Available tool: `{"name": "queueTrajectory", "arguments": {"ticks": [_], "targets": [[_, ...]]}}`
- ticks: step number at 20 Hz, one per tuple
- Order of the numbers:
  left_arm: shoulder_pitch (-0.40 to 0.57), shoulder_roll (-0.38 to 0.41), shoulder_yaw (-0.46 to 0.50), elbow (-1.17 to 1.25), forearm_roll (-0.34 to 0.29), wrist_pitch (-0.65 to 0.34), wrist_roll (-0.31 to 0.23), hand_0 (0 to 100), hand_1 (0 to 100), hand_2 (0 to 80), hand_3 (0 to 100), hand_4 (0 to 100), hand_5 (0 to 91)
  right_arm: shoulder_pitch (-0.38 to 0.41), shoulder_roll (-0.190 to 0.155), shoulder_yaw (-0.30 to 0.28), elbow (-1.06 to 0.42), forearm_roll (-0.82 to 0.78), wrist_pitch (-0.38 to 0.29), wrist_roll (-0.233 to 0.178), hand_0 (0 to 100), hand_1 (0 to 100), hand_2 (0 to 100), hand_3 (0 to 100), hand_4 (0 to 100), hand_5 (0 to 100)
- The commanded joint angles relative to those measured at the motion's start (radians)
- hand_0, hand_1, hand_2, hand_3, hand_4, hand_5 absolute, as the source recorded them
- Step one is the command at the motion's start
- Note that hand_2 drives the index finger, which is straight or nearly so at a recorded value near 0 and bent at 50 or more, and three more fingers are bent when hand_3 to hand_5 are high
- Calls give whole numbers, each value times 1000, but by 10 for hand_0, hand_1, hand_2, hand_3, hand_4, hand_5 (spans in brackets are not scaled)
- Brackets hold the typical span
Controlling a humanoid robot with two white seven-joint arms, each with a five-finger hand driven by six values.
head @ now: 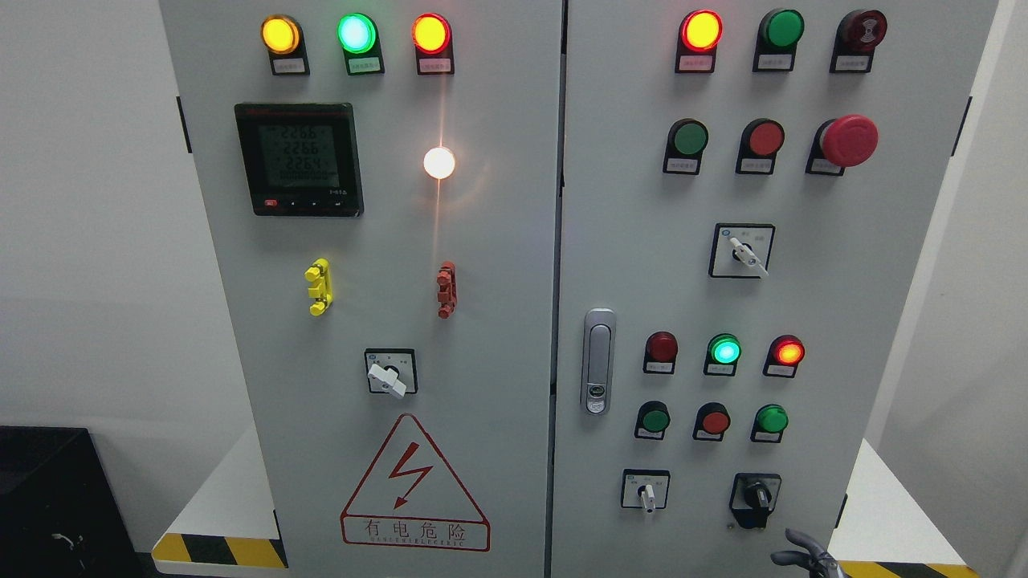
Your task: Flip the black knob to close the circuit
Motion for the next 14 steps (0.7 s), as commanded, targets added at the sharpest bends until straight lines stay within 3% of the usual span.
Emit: {"name": "queueTrajectory", "arguments": {"ticks": [1, 6, 11, 14], "targets": [[23, 1, 0, -29, 0, 0, 0, 120, 556, 0, 0, 0, 0, 43, 4, 18, -49, -244, -11, 44, 0, 0, 38, 224, 186, 133], [23, 1, 0, -29, 0, 0, 0, 120, 556, 0, 0, 0, 0, 61, 4, 24, -57, -341, -49, 99, 0, 0, 0, 162, 131, 60], [23, 1, 0, -29, 0, 0, 0, 120, 556, 0, 0, 0, 0, 69, 4, 24, -63, -397, -72, 110, 0, 0, 0, 111, 106, 23], [23, 1, 0, -29, 0, 0, 0, 120, 556, 0, 0, 0, 0, 75, 4, 24, -63, -425, -71, 147, 0, 0, 0, 95, 95, 13]]}}
